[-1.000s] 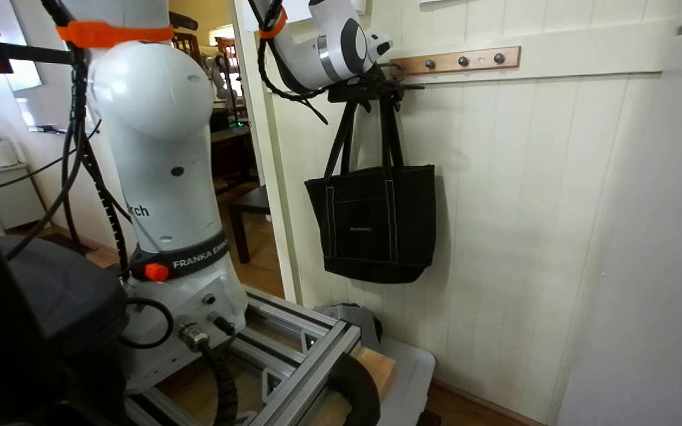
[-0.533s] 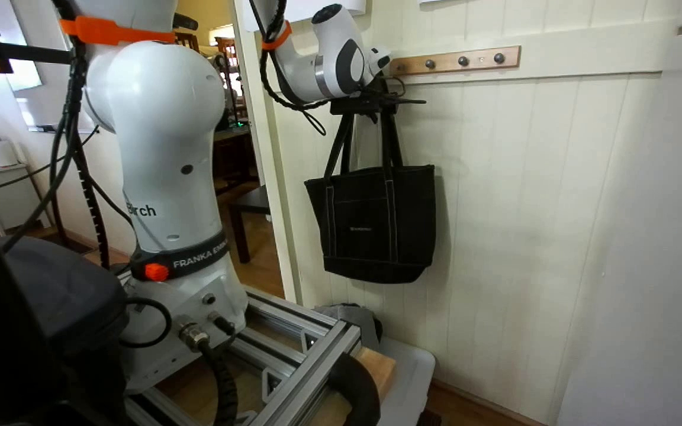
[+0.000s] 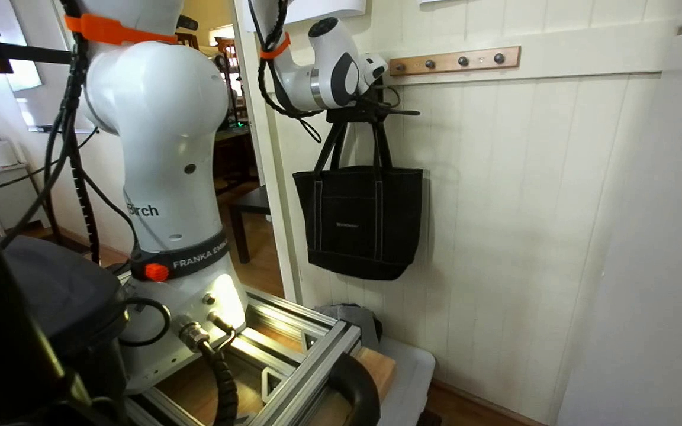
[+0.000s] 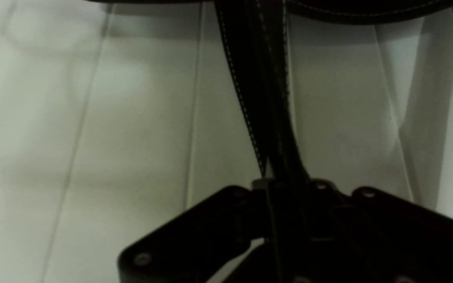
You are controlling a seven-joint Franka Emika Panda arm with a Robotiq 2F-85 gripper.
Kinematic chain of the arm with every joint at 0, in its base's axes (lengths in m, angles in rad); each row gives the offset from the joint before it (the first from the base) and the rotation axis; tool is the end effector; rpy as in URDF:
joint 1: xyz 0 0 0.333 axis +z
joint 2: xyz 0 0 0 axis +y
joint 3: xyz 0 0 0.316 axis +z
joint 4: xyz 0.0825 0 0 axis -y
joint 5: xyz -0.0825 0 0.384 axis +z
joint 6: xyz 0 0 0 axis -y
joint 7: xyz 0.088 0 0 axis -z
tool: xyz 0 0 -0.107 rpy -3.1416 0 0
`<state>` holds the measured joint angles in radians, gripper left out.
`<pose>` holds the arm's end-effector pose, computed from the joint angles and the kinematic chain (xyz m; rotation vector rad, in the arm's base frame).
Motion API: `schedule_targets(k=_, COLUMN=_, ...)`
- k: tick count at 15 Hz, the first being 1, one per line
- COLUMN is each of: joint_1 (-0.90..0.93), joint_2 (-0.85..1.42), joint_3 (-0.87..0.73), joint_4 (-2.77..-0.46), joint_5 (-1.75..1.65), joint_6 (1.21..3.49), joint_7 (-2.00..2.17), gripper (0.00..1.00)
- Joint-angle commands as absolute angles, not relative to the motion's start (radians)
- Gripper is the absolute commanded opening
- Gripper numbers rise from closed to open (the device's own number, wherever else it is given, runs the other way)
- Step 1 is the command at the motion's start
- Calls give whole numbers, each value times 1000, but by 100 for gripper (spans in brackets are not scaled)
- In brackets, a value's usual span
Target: Remove the black bag from the hook
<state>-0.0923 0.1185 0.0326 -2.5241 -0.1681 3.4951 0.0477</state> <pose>0.5128 -0.0107 0.3345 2.8478 0.1064 1.2892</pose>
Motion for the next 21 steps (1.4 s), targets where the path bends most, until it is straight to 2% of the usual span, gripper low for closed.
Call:
schedule_targets(k=1, joint_1=-55, joint_2=83, joint_3=29, joint_4=-2540, joint_5=-123, joint_6=3507, joint_7=33, gripper=1)
schedule_targets(k=11, joint_1=-57, joint_2=-78, joint_3=31, joint_4=-2611, joint_5=35, joint_6=3466, joint_7=-95, gripper=1)
schedule_targets(k=21, joint_1=12, joint_2=-240, joint_3=17, joint_4=-2685, joint_5=-6, joint_6=3329, joint_7=44, gripper=1)
